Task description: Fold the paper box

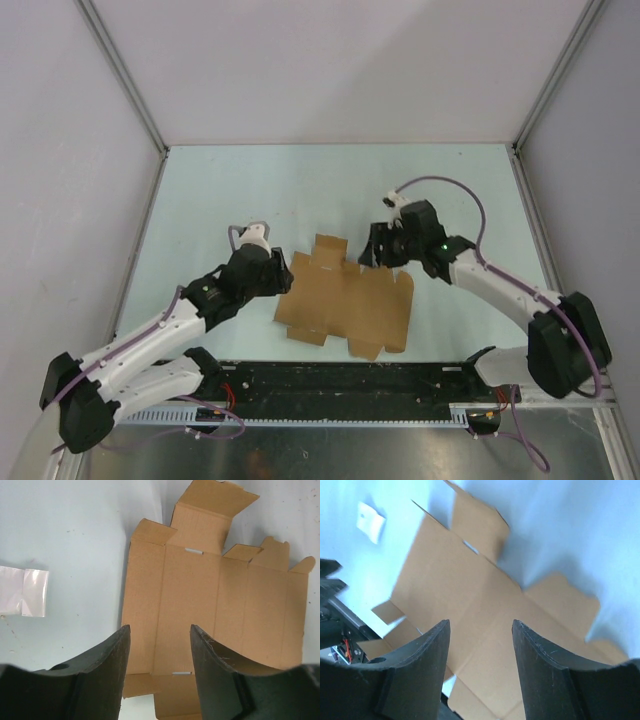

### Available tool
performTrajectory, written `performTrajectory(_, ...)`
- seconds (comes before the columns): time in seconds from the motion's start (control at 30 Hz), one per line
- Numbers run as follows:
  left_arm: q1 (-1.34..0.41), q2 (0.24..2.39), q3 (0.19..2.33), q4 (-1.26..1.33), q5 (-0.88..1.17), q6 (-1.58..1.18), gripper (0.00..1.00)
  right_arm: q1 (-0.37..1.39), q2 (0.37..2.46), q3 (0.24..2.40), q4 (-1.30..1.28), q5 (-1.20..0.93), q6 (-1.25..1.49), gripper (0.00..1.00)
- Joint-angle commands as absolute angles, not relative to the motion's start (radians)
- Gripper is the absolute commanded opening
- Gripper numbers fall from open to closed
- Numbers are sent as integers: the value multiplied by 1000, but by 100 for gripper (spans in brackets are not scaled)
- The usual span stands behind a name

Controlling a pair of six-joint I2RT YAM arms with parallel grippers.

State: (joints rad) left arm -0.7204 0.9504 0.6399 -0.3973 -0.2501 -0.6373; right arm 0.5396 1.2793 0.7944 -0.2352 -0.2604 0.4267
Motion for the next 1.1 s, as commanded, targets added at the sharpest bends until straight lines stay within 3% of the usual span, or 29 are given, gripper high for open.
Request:
performTrajectory(0.0,-706,893,609,-370,-210,-704,57,557,1396,983,-216,-359,233,59)
performTrajectory(0.4,-696,838,569,-371,-160,-719,57,551,1814,1511,-532,-497,-280,69)
performTrajectory(0.63,-690,795,551,-373,-152,-721,57,571,2088,1905,-877,-471,-443,69)
performTrajectory(1.07,-683,784,537,-374,-147,-723,57,621,2163,1895,-893,-483,-488,64)
